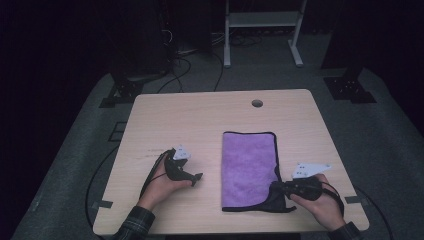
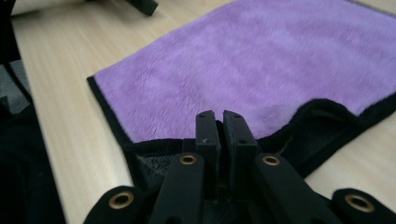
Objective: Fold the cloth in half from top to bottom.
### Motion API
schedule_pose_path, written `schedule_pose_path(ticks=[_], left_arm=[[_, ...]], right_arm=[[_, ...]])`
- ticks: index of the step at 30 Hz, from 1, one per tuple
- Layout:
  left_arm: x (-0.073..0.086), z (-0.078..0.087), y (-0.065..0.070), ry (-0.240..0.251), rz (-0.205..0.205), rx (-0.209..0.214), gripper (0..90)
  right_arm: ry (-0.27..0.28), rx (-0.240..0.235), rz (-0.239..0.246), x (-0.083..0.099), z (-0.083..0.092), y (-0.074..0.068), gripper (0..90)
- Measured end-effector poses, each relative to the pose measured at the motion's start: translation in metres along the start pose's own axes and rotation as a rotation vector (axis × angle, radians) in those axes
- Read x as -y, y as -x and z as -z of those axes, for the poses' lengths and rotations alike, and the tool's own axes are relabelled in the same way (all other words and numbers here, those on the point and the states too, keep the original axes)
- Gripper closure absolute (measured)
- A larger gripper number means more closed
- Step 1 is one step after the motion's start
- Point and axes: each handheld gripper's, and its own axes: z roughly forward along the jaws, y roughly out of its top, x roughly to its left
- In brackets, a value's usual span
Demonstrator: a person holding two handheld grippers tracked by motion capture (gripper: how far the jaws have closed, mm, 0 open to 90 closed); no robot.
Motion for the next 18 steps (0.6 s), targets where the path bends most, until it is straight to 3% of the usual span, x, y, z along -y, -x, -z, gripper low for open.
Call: schedule_pose_path(ticks=[6, 9, 13, 18], left_arm=[[0.0, 0.0, 0.0, -0.002, -0.002, 0.0, 0.0], [0.0, 0.0, 0.0, 0.0, 0.0, 0.0, 0.0], [0.0, 0.0, 0.0, -0.001, 0.0, 0.0, 0.0], [0.0, 0.0, 0.0, 0.001, -0.001, -0.003, 0.0]], right_arm=[[-0.034, -0.008, -0.003, 0.016, 0.005, -0.009, 84.2], [-0.066, -0.016, -0.014, 0.023, 0.004, -0.006, 73.6], [-0.016, -0.008, -0.017, 0.025, 0.011, -0.001, 61.4], [0.043, 0.03, -0.005, 0.015, 0.016, 0.009, 54.0]])
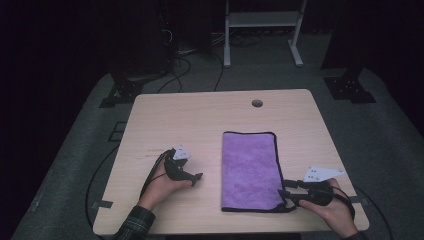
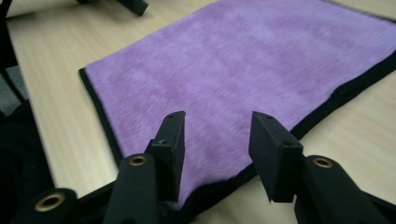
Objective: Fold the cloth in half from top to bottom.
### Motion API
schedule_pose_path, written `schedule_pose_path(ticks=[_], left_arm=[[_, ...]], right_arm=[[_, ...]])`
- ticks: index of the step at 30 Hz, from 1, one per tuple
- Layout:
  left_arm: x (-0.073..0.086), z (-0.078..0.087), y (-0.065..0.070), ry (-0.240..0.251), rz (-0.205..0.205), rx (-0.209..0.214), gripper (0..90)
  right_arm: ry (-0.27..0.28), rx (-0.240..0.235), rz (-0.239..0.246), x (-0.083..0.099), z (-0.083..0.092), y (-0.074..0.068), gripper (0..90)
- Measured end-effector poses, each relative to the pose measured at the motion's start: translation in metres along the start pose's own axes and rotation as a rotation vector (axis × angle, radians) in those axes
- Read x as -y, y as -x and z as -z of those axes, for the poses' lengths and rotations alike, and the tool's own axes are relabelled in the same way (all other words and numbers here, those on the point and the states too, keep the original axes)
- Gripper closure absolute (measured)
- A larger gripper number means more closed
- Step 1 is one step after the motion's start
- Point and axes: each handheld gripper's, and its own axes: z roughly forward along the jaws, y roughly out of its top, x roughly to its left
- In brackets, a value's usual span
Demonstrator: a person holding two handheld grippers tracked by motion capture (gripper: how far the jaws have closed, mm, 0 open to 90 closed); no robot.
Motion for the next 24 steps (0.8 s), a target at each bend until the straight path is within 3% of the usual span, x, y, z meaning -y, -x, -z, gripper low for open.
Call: schedule_pose_path(ticks=[16, 24], left_arm=[[0.0, 0.0, 0.0, -0.001, -0.003, 0.001, 0.0], [-0.007, -0.003, -0.003, 0.048, -0.01, 0.017, 25.2]], right_arm=[[0.038, 0.084, -0.024, -0.038, -0.021, 0.055, 48.0], [0.029, 0.116, -0.03, -0.056, -0.036, 0.082, 47.8]])
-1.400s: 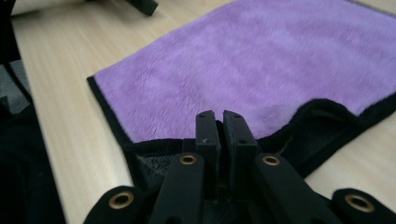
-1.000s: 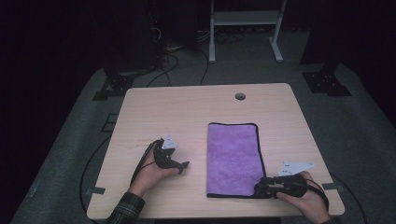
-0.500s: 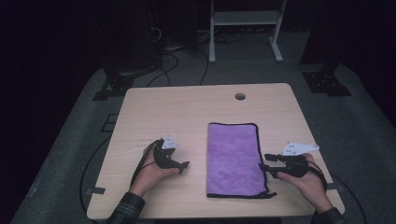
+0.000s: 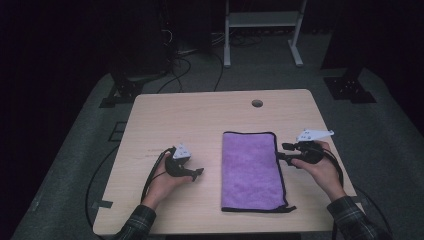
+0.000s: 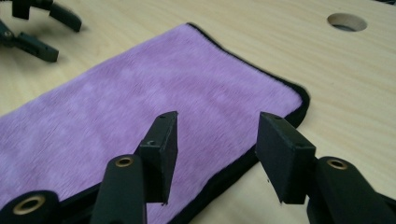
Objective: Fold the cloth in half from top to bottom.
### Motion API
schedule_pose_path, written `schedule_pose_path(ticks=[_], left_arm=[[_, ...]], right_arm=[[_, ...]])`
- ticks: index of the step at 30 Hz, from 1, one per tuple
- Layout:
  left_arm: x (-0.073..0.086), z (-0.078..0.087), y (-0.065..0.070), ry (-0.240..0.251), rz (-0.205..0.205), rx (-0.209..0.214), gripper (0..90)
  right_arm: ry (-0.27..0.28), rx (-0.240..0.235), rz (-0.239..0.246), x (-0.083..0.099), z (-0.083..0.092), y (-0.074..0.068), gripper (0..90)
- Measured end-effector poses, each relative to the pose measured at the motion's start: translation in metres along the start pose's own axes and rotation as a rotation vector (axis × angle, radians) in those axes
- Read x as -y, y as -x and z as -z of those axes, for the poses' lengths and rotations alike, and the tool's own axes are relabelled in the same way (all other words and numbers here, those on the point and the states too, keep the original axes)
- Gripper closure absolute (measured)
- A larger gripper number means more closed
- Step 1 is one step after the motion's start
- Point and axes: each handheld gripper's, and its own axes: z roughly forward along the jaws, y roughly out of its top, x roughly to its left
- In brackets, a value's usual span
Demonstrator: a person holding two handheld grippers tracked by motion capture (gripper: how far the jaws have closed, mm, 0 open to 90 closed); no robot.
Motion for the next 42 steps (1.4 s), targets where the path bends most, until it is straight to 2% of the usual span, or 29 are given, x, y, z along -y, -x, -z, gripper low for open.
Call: schedule_pose_path(ticks=[3, 5, 8, 10, 14, 20, 21, 23, 27, 31, 37, 42], left_arm=[[-0.009, -0.003, -0.003, -0.009, 0.01, 0.007, 33.7], [-0.016, -0.006, -0.004, 0.014, 0.027, 0.018, 36.0], [-0.031, -0.011, -0.007, 0.024, 0.023, 0.043, 39.5], [-0.043, -0.016, -0.01, 0.035, 0.008, 0.066, 40.3], [-0.067, -0.03, -0.016, 0.05, -0.007, 0.08, 42.1], [-0.095, -0.056, -0.023, 0.051, -0.009, 0.079, 42.6], [-0.098, -0.061, -0.024, 0.051, -0.002, 0.077, 42.8], [-0.104, -0.07, -0.027, 0.048, 0.006, 0.076, 42.9], [-0.11, -0.086, -0.033, 0.057, 0.033, 0.055, 42.7], [-0.112, -0.101, -0.037, 0.034, 0.035, 0.036, 43.3], [-0.109, -0.11, -0.036, -0.02, 0.041, 0.029, 45.5], [-0.108, -0.111, -0.037, -0.032, 0.04, 0.036, 44.4]], right_arm=[[-0.011, 0.01, -0.004, -0.006, -0.007, 0.009, 47.8], [-0.009, 0.012, -0.012, -0.009, -0.012, 0.014, 48.0], [-0.015, 0.025, -0.005, -0.015, -0.019, 0.022, 48.2], [-0.021, 0.027, -0.009, -0.018, -0.023, 0.026, 48.3], [-0.021, 0.039, -0.011, -0.025, -0.032, 0.037, 49.0], [-0.03, 0.048, -0.032, -0.033, -0.047, 0.053, 50.0], [-0.021, 0.047, -0.045, -0.033, -0.05, 0.056, 49.9], [-0.039, 0.054, -0.043, -0.034, -0.056, 0.06, 49.9], [-0.056, 0.065, -0.059, -0.033, -0.069, 0.068, 49.5], [-0.082, 0.082, -0.062, -0.025, -0.08, 0.074, 49.0], [-0.106, 0.083, -0.053, -0.02, -0.086, 0.076, 48.8], [-0.129, 0.068, -0.036, -0.017, -0.09, 0.073, 50.6]])
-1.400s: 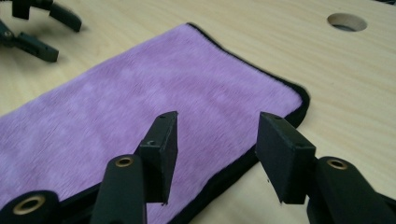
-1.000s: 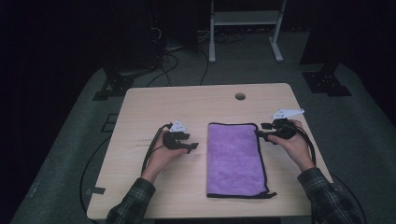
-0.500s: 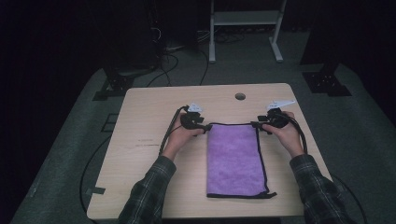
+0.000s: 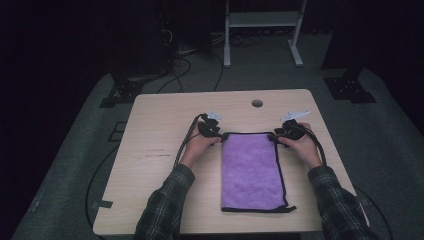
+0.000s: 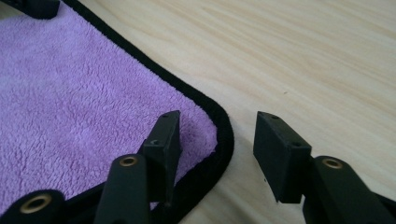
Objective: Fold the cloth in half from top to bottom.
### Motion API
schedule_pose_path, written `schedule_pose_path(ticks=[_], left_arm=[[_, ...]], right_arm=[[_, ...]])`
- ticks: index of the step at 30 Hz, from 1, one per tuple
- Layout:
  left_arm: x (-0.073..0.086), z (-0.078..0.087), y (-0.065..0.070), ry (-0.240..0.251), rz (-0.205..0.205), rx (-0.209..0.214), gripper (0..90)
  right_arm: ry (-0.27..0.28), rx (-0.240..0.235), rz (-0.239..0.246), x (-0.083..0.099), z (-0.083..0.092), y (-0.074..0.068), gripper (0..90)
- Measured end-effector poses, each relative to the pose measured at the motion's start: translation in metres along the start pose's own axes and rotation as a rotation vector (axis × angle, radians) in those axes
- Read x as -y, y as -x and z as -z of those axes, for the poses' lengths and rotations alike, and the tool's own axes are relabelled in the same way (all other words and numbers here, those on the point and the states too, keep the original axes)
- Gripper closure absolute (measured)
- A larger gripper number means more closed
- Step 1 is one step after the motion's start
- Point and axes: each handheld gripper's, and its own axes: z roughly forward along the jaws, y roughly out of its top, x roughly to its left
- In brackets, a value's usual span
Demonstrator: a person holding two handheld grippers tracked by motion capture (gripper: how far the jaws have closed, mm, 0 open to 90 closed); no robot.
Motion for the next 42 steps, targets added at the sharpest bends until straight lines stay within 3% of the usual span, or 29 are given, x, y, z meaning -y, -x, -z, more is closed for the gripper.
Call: schedule_pose_path(ticks=[4, 8, 12, 15, 21, 27, 34, 38, 42], left_arm=[[-0.001, 0.0, -0.001, -0.005, -0.013, 0.0, 43.0], [-0.002, 0.0, 0.0, -0.009, -0.04, 0.034, 51.9], [-0.005, 0.0, 0.002, -0.029, -0.023, 0.068, 68.7], [-0.006, -0.001, 0.004, -0.043, 0.024, 0.088, 80.1], [-0.009, 0.0, 0.004, -0.056, 0.052, 0.067, 84.9], [-0.016, 0.013, -0.007, 0.002, 0.07, 0.031, 85.7], [-0.043, 0.046, -0.015, 0.109, 0.032, -0.048, 85.7], [-0.05, 0.062, -0.013, 0.141, 0.01, -0.035, 85.7], [-0.044, 0.072, -0.007, 0.156, 0.004, 0.01, 85.7]], right_arm=[[0.001, -0.013, -0.015, 0.002, -0.001, 0.001, 52.3], [0.013, -0.037, -0.016, 0.004, -0.001, -0.001, 65.4], [0.002, -0.063, -0.043, 0.004, 0.0, -0.003, 76.5], [0.001, -0.069, -0.052, 0.004, 0.0, -0.004, 80.3], [-0.002, -0.052, -0.071, 0.003, 0.0, -0.006, 83.5], [0.044, -0.027, -0.062, -0.015, 0.004, -0.008, 83.8], [0.147, -0.012, -0.053, -0.047, 0.018, -0.01, 83.7], [0.181, -0.014, -0.038, -0.06, 0.029, -0.012, 83.7], [0.197, -0.048, -0.04, -0.056, 0.036, -0.012, 83.7]])
